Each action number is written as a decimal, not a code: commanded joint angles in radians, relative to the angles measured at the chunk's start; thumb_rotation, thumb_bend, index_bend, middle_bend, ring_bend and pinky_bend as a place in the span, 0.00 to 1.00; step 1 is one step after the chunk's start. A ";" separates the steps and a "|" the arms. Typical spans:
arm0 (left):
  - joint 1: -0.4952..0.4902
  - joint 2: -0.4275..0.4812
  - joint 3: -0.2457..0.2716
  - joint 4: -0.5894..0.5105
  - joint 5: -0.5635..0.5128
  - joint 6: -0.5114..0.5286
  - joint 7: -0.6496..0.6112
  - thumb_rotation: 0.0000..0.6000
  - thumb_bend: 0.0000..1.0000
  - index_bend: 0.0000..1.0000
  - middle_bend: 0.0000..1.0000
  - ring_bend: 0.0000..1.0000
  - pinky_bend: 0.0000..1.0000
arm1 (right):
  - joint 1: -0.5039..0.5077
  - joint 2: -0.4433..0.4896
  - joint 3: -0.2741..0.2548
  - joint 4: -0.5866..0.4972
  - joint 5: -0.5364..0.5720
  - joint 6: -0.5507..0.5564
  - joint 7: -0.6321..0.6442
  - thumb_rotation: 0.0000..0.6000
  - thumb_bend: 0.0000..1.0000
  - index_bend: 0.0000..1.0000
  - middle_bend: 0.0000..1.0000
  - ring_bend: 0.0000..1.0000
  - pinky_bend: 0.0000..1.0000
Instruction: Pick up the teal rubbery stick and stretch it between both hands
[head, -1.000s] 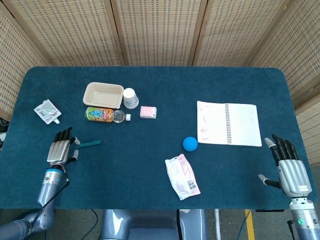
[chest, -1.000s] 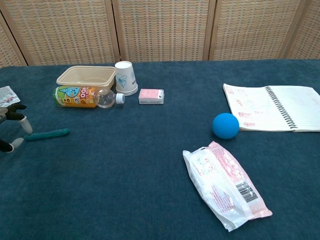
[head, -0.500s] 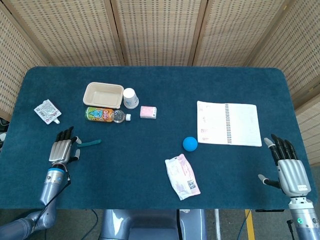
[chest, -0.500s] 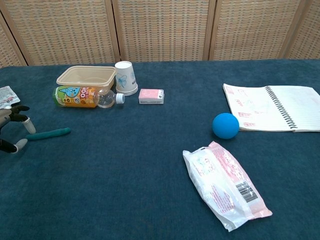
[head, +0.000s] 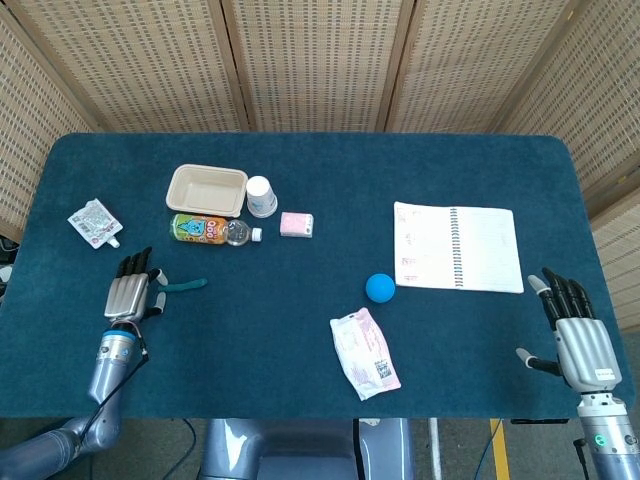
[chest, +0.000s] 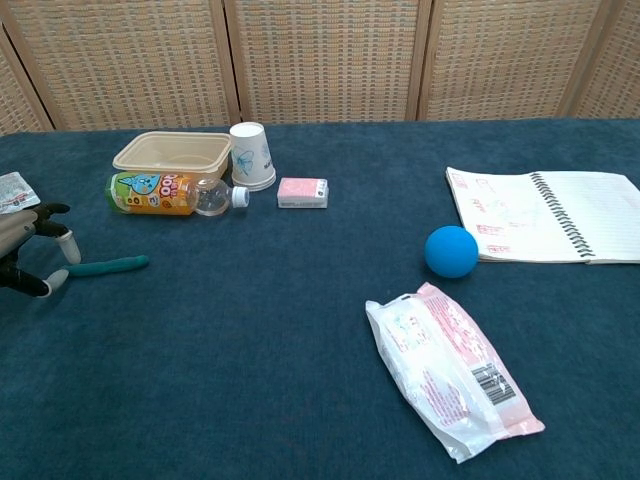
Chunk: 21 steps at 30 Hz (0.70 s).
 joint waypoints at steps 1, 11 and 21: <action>-0.003 -0.006 -0.002 0.007 -0.007 -0.008 0.006 1.00 0.47 0.47 0.00 0.00 0.00 | 0.001 0.000 0.000 0.001 0.000 -0.001 0.004 1.00 0.00 0.00 0.00 0.00 0.00; -0.014 -0.027 -0.011 0.041 -0.021 -0.031 0.014 1.00 0.46 0.48 0.00 0.00 0.00 | 0.001 0.001 0.000 0.002 -0.009 0.004 0.025 1.00 0.00 0.00 0.00 0.00 0.00; -0.023 -0.040 -0.022 0.054 -0.021 -0.041 -0.007 1.00 0.47 0.51 0.00 0.00 0.00 | 0.000 -0.003 -0.001 0.012 -0.022 0.015 0.040 1.00 0.00 0.00 0.00 0.00 0.00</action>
